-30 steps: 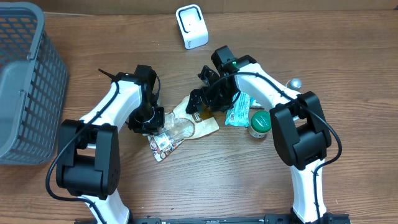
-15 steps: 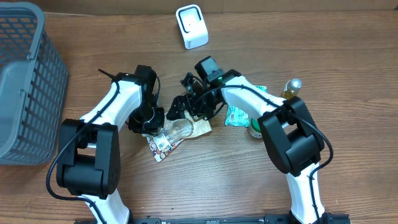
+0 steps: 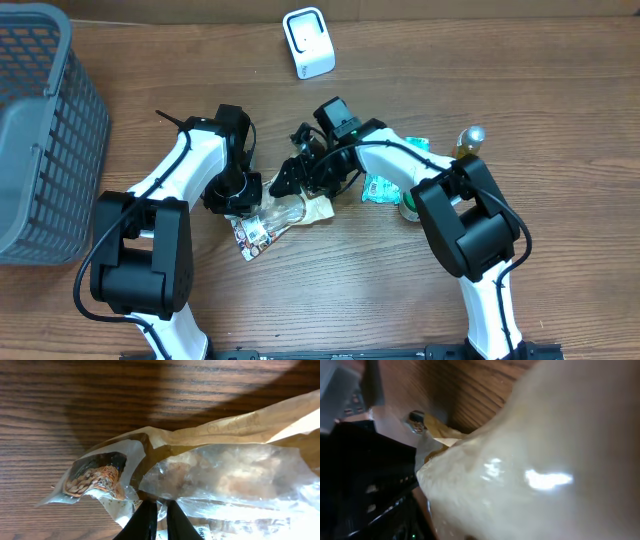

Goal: Scan the item barcode

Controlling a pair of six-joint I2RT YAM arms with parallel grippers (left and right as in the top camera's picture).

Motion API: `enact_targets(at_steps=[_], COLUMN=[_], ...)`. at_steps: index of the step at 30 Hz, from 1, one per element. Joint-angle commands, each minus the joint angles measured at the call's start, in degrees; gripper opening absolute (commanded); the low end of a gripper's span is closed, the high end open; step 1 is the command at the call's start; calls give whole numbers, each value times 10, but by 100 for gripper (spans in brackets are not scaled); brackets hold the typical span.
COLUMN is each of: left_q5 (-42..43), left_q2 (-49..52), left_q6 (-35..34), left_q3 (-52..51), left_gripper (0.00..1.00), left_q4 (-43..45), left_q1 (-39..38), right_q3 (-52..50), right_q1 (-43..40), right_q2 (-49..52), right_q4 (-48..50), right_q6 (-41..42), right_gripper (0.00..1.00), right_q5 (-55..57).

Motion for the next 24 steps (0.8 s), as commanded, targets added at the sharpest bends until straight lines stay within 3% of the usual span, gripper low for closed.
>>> enact_targets(at_steps=[1,5,24], left_q5=[7,7,7], left_q2=[14,14,15], left_q6=[-4,-4,-4], left_q3=[-5,-5,-5], left_gripper=[13,13,13], left_q4=[7,7,7], left_q1=[-1,-1,-1], right_q3=[-5,-5,-5], right_q1=[-13,-17,11], right_q2=[9,9,9], right_q4=[4,5,28], right_q6=[0,-1,-1], right_gripper=[64,53,54], right_q5=[-38,-39,17])
